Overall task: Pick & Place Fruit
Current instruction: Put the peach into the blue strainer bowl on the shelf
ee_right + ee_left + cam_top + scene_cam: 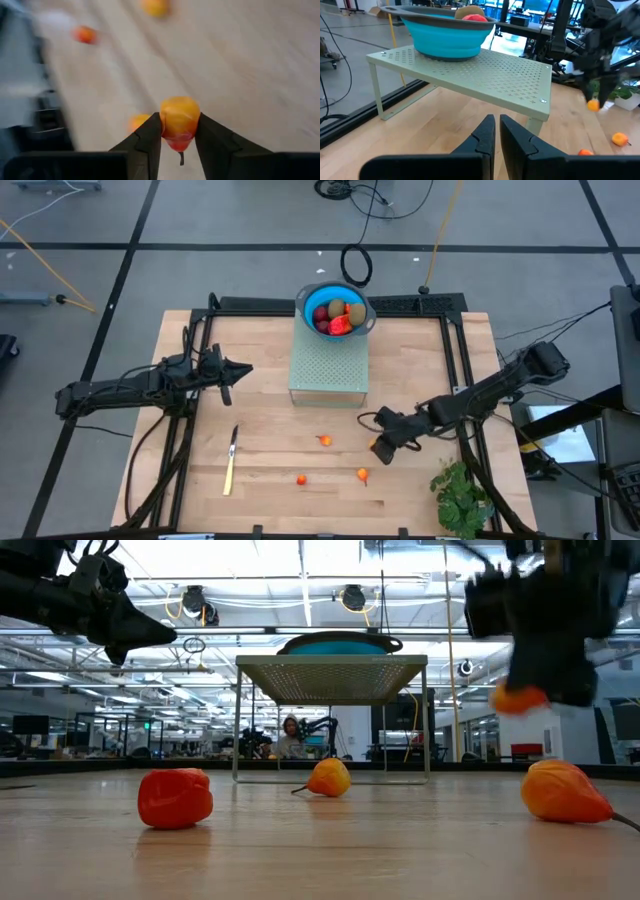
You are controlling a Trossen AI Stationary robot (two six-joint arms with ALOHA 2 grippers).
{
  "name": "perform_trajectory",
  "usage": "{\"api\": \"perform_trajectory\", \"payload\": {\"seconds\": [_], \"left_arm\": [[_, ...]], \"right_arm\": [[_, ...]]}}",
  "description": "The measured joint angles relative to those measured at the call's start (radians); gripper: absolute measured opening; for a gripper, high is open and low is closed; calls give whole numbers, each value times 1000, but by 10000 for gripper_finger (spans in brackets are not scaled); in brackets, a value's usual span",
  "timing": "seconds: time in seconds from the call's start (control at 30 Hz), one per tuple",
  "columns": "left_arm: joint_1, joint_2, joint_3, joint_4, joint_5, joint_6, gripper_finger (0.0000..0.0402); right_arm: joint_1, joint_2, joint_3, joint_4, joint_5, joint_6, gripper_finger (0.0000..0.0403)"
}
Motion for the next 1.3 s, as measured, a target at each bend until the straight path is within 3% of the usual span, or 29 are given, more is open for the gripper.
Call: {"api": "perform_trajectory", "payload": {"seconds": [0.4,0.83,1.3], "left_arm": [[0,0,0,-1,-2,5,26],[0,0,0,-1,-2,-1,26],[0,0,0,0,-1,-7,26]], "right_arm": [[-6,-191,1,372,-14,-218,96],[-6,-230,1,776,-17,-546,96],[-6,-230,1,849,-40,-636,96]]}}
